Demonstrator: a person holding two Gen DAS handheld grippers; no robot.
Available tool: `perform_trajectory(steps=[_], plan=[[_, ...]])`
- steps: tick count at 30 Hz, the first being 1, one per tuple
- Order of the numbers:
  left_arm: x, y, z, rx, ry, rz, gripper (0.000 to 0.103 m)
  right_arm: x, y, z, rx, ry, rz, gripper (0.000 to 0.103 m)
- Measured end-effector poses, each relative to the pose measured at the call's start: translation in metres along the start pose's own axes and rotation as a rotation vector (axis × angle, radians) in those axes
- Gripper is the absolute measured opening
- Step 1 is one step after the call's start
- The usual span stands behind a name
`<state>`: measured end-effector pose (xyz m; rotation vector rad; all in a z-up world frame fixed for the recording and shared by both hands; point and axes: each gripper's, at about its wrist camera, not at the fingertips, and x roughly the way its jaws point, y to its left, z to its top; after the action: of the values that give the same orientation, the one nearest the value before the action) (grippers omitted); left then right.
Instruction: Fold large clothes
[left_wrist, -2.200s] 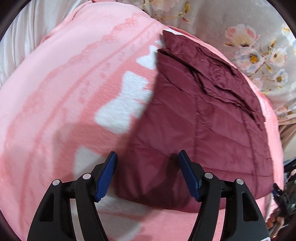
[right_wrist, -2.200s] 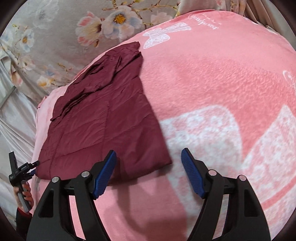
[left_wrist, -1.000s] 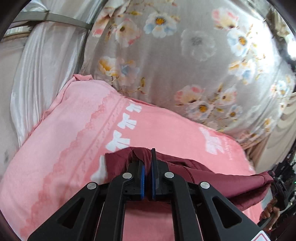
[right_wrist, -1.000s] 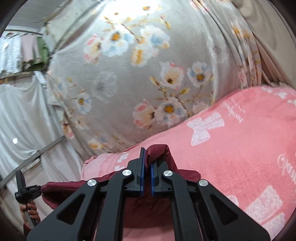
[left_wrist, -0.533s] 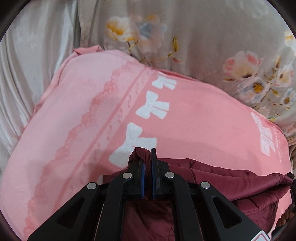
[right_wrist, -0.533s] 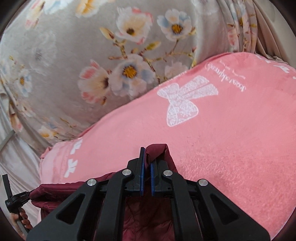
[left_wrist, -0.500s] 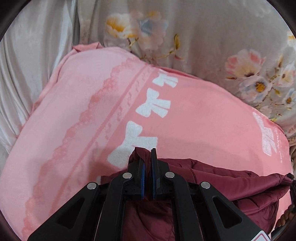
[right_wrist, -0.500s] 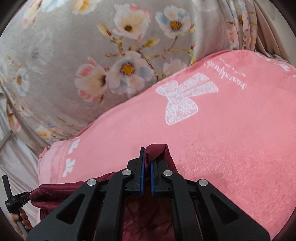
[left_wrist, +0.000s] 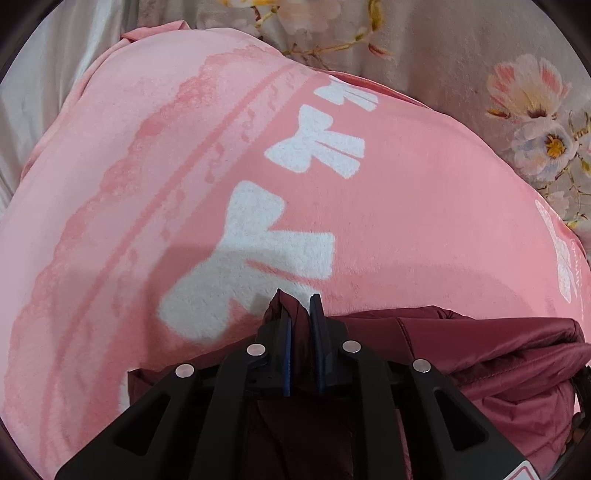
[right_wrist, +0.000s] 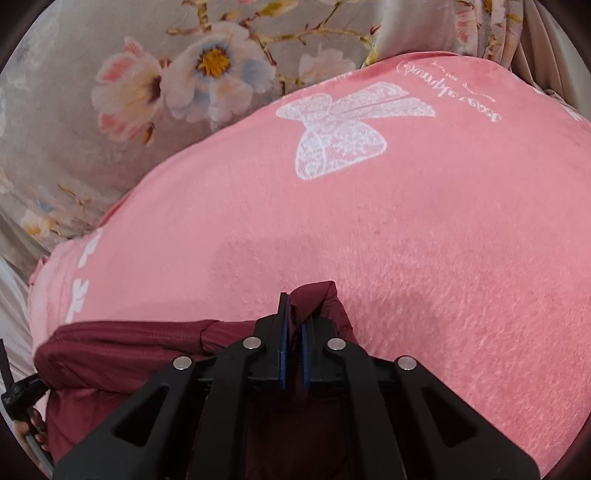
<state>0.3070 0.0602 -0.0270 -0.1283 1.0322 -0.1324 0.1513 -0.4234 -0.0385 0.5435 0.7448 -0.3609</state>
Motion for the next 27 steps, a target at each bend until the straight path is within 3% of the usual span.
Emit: perform_trajectory(steps=[6, 9, 10, 11, 12, 13, 14, 17, 21, 24, 27], plan=[[-0.006, 0.009, 0.007, -0.031, 0.01, -0.047, 0.015, -0.013, -0.004, 0.007, 0.016, 0.007, 0.023, 0.012], [-0.033, 0.027, 0.015, -0.083, 0.006, -0.105, 0.016, -0.053, -0.011, 0.01, 0.046, -0.089, 0.046, 0.038], [-0.043, 0.032, 0.018, -0.088, -0.005, -0.109, 0.016, -0.068, -0.011, 0.011, 0.045, -0.135, 0.037, 0.055], [-0.052, 0.036, 0.021, -0.088, -0.018, -0.104, 0.019, -0.082, -0.01, 0.011, 0.035, -0.175, 0.037, 0.057], [-0.068, 0.04, 0.025, -0.081, -0.058, -0.067, 0.027, -0.096, -0.005, 0.011, 0.01, -0.197, 0.045, 0.057], [-0.08, 0.042, 0.028, -0.076, -0.102, -0.016, 0.045, -0.105, 0.0, 0.011, -0.012, -0.203, 0.057, 0.057], [-0.093, 0.043, 0.03, -0.068, -0.154, 0.038, 0.05, -0.115, 0.011, 0.009, -0.049, -0.207, 0.08, 0.057], [-0.121, 0.033, 0.036, -0.005, -0.241, 0.108, 0.05, -0.125, 0.048, 0.001, -0.16, -0.187, 0.126, 0.057], [-0.132, -0.011, 0.028, 0.082, -0.225, 0.01, 0.05, -0.111, 0.122, -0.019, -0.35, -0.11, 0.192, 0.056], [-0.123, -0.054, 0.013, 0.176, -0.181, -0.052, 0.05, -0.078, 0.167, -0.035, -0.458, -0.033, 0.182, 0.052], [-0.103, -0.098, -0.004, 0.265, -0.126, -0.072, 0.05, -0.042, 0.189, -0.043, -0.484, 0.054, 0.167, 0.044]])
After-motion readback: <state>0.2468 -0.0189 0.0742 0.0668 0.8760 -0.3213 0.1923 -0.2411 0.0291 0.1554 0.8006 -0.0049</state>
